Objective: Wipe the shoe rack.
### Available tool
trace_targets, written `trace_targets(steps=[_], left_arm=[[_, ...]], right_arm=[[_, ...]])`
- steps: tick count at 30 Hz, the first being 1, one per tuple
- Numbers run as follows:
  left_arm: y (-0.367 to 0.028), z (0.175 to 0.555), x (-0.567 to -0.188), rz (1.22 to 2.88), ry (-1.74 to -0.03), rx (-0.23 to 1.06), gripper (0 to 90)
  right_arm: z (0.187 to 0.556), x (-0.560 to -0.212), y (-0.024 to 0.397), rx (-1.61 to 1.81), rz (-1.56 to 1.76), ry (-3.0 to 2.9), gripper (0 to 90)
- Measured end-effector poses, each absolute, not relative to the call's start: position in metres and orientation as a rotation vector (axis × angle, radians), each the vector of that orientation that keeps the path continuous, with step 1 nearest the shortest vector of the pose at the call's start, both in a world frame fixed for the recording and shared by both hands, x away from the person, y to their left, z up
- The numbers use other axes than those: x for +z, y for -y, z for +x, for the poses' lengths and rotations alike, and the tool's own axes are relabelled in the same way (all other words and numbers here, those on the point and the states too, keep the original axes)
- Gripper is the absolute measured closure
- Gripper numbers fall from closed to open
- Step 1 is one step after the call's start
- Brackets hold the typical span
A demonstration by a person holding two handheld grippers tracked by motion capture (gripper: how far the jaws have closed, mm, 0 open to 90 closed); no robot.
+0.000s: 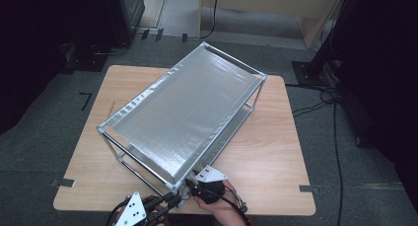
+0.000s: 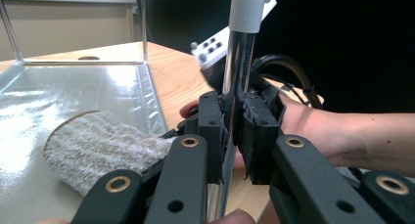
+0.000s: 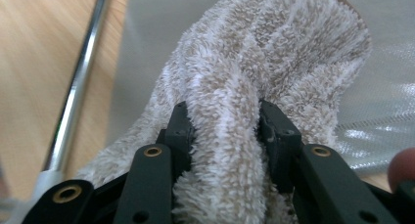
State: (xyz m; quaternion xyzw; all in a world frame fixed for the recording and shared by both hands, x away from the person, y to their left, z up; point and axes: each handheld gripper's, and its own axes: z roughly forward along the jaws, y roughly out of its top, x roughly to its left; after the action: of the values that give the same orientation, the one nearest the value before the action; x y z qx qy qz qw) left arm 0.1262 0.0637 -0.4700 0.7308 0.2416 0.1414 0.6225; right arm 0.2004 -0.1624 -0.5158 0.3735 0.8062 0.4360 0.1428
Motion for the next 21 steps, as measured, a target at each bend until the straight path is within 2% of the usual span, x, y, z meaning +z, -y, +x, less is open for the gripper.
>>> trace_targets(steps=[6, 10, 17, 19, 21], left_arm=[[-0.062, 0.132, -0.469, 1.667, -0.625, 0.367, 81.1], [-0.061, 0.135, -0.468, 1.666, -0.636, 0.367, 81.0], [-0.059, 0.139, -0.468, 1.662, -0.642, 0.334, 80.2], [-0.06, 0.141, -0.468, 1.657, -0.647, 0.325, 76.9], [-0.067, 0.144, -0.469, 1.65, -0.632, 0.299, 68.6]], right_arm=[[0.184, -0.504, 0.174, 1.319, 1.036, -2.386, 65.9], [0.163, -0.495, 0.172, 1.334, 0.976, -2.428, 65.9], [0.154, -0.479, 0.17, 1.373, 0.95, -2.376, 65.7], [0.158, -0.488, 0.172, 1.331, 0.996, -2.399, 65.6], [0.161, -0.5, 0.173, 1.273, 1.053, -2.429, 65.5]])
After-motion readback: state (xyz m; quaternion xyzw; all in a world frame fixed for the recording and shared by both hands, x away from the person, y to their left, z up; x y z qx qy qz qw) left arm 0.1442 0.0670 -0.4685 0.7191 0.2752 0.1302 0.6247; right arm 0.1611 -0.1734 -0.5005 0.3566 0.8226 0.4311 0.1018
